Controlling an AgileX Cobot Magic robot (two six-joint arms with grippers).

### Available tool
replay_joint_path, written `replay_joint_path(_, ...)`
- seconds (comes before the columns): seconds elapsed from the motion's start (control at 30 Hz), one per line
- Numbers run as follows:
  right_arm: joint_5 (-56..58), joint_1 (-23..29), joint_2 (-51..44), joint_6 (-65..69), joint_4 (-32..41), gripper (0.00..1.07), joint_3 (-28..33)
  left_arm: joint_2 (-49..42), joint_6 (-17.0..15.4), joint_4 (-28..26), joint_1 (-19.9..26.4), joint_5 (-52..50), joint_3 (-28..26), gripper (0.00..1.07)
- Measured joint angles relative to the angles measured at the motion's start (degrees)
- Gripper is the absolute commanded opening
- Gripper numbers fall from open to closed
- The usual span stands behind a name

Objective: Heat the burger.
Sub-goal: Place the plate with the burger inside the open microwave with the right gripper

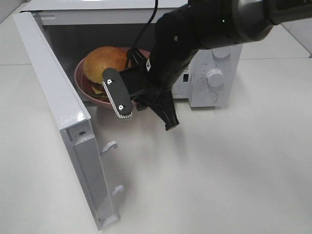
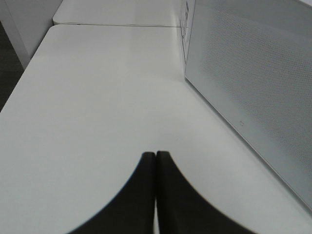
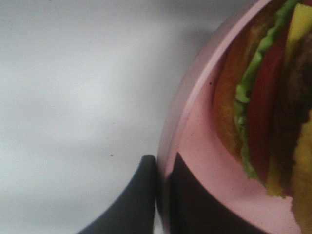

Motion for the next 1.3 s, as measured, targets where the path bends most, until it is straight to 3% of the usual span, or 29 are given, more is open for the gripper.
replay_joint_path(0.47, 9.00, 0.00, 11.00, 13.35, 0.46, 0.00, -18.91, 0.00, 0.00, 0.00, 0.00, 0.00, 0.00, 0.00)
replay_joint_path(0.63, 9.28, 0.00, 13.18, 17.36, 0.17, 0.00, -22.12, 0.00, 0.00, 0.00, 0.00, 0.00, 0.00, 0.00)
replay_joint_path(0.93, 9.80, 0.00, 13.35, 22.06, 0.06, 0.01, -22.35, 0.00, 0.00, 0.00, 0.00, 0.00, 0.00, 0.00)
replay_joint_path(1.0, 9.80, 0.00, 13.35, 22.69, 0.06, 0.03, -22.35, 0.00, 0.00, 0.00, 0.00, 0.00, 0.00, 0.00)
replay_joint_path(1.07, 9.57, 0.00, 13.35, 23.84, -0.17, 0.13, -22.40, 0.00, 0.00, 0.00, 0.00, 0.00, 0.00, 0.00)
replay_joint_path(1.3, 8.08, 0.00, 13.18, 24.87, -0.11, 0.33, -23.09, 0.00, 0.00, 0.00, 0.00, 0.00, 0.00, 0.00)
